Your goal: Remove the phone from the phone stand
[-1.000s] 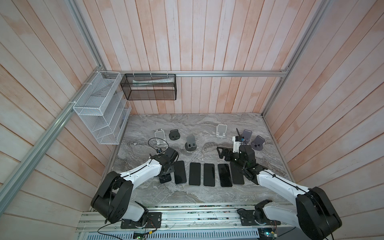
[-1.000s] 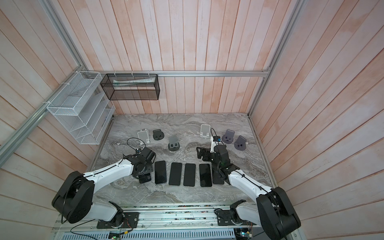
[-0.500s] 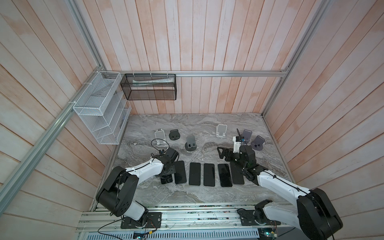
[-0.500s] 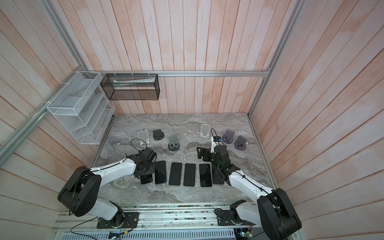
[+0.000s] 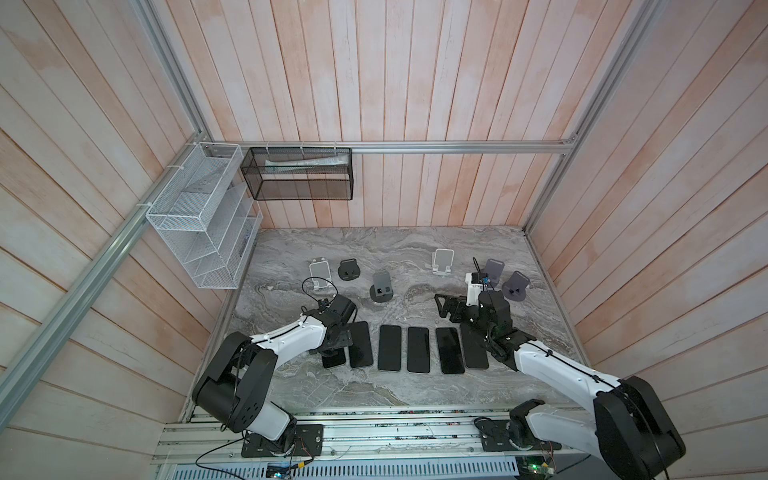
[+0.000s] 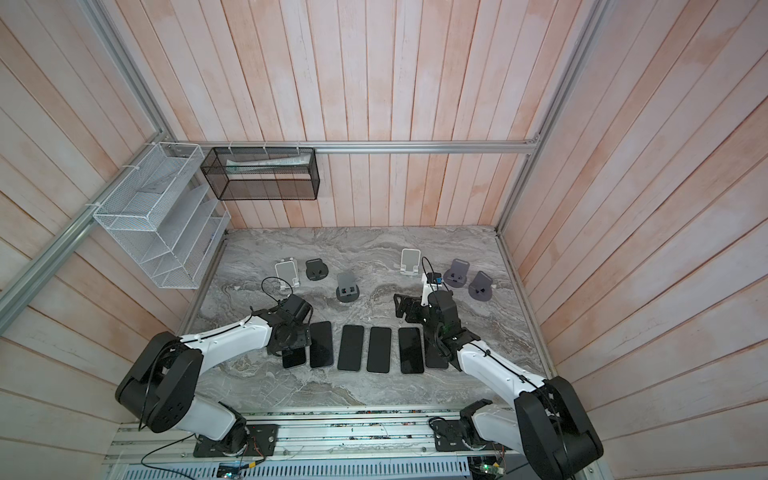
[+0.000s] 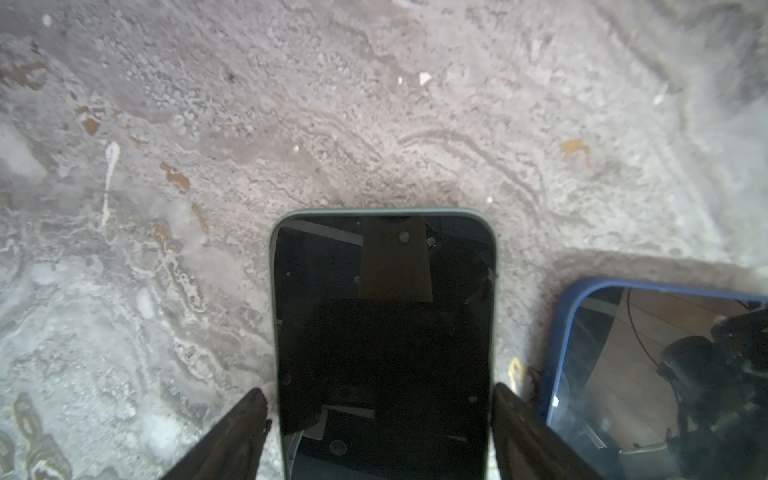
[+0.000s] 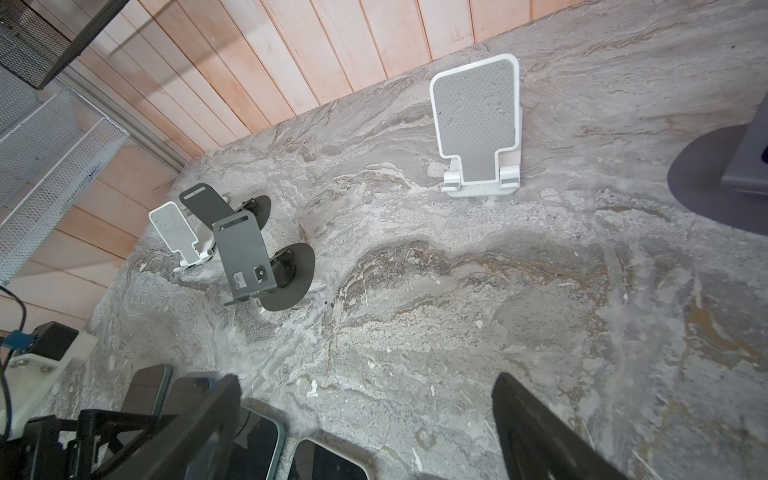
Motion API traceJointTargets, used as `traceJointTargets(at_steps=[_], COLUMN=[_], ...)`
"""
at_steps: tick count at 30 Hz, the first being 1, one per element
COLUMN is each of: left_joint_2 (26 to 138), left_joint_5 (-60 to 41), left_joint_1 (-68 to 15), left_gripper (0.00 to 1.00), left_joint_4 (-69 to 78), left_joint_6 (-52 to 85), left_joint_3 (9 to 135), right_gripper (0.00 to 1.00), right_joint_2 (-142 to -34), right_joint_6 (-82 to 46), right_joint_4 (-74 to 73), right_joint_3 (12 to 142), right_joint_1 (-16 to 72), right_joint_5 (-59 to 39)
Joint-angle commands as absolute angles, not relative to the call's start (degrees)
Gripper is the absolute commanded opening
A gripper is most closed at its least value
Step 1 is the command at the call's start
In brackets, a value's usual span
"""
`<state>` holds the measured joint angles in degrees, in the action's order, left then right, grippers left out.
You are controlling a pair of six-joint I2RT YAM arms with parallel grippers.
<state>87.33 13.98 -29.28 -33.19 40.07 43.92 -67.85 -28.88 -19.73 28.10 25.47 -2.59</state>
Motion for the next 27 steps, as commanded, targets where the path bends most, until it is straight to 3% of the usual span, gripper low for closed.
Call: traceJointTargets(at_steps=[1, 7, 11, 16, 22, 27], left_joint_2=[86.8, 78.5, 72.6, 63.9, 52.9, 43.9], left_joint_5=[14.0, 18.6, 19.7, 20.4, 23.0, 24.6], left_joint_1=[-29.2, -29.2, -29.1, -30.0, -31.8, -31.8], left_gripper=[0.86, 1.00, 1.00, 1.00, 1.00, 1.00], left_joint_4=[-37.8, -45.4, -48.6, -46.4, -33.8, -11.6], left_joint_6=[39.5, 37.6, 34.6, 32.4, 34.2, 34.5], left_joint_3=[43.8, 52.3, 58.9, 62.9, 56.9, 38.5], right_gripper=[0.95, 0.95, 0.96, 0.98, 0.98, 0.98], right_joint_2=[-67.5, -67.9, -67.7, -59.9, -51.5, -52.3], right_joint_6=[-28.1, -27.7, -27.1, -26.7, -29.4, -29.2], right_joint_4=[-20.1, -20.1, -21.0, -26.1, -22.4, -19.2], right_joint_3=[27.9, 28.2, 27.9, 22.9, 24.8, 25.7], right_joint_1=[25.9, 26.0, 26.0, 26.0, 26.0, 26.0], right_joint_5=[-1.6, -2.7, -2.0, 5.3, 16.3, 27.5])
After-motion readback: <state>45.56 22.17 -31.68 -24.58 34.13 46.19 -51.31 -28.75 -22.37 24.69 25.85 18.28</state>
